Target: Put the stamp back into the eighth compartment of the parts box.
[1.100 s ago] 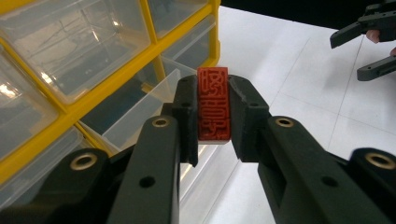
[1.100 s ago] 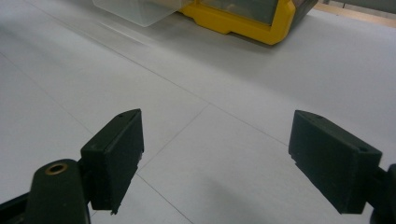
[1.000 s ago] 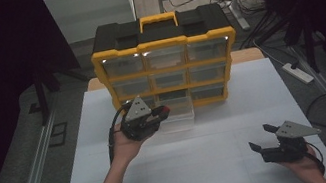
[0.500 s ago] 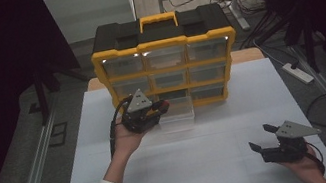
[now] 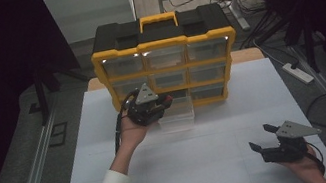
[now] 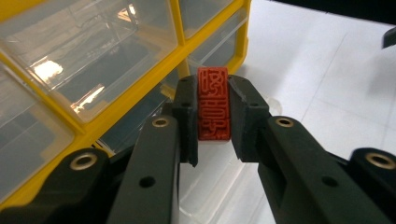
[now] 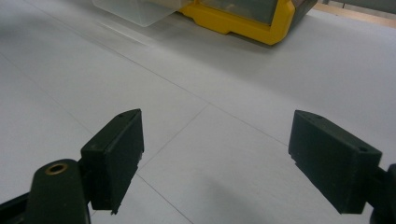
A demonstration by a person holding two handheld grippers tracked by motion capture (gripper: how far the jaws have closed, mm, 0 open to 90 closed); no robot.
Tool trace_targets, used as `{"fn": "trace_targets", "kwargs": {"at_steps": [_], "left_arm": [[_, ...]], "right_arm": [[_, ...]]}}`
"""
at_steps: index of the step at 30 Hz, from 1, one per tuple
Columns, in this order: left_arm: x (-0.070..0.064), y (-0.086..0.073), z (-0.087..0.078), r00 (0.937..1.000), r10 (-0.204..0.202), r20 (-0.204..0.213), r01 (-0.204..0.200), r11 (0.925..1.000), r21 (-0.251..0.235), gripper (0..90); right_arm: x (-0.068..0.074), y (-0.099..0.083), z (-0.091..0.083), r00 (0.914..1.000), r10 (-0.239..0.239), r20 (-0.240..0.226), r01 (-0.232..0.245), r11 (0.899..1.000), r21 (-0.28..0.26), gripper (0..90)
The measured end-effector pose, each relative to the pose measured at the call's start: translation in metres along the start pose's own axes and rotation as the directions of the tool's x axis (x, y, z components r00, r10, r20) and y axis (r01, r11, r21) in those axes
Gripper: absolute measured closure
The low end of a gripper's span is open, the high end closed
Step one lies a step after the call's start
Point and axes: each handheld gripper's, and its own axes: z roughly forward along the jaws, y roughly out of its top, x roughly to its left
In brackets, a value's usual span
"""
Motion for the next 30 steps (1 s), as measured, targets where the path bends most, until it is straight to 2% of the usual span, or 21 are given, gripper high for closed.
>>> {"fn": "trace_targets", "kwargs": {"at_steps": [5, 10, 12, 14, 30], "left_arm": [[0.002, 0.001, 0.011, 1.0, -0.005, 0.006, 0.005, 0.9998, 0.017, 74.4], [0.004, -0.001, 0.023, 0.9992, -0.03, 0.025, 0.03, 0.9992, 0.028, 74.4], [0.004, -0.002, 0.027, 0.9993, -0.026, 0.028, 0.025, 0.9986, 0.046, 74.4], [0.004, -0.002, 0.028, 0.9993, -0.019, 0.031, 0.017, 0.9982, 0.058, 74.4], [0.005, -0.003, 0.03, 0.999, -0.031, 0.033, 0.029, 0.9981, 0.054, 74.3]], "right_arm": [[0.0, 0.0, 0.0, 1.0, 0.002, -0.001, -0.002, 1.0, 0.0, 19.0], [0.0, 0.0, 0.0, 1.0, 0.001, 0.0, -0.001, 1.0, 0.001, 19.0], [0.0, 0.0, -0.001, 1.0, 0.002, 0.0, -0.002, 1.0, 0.001, 19.0], [0.0, 0.0, -0.001, 1.0, 0.001, 0.001, -0.001, 1.0, 0.001, 19.1], [0.0, 0.0, 0.0, 1.0, -0.005, 0.003, 0.005, 1.0, 0.002, 19.0]]}}
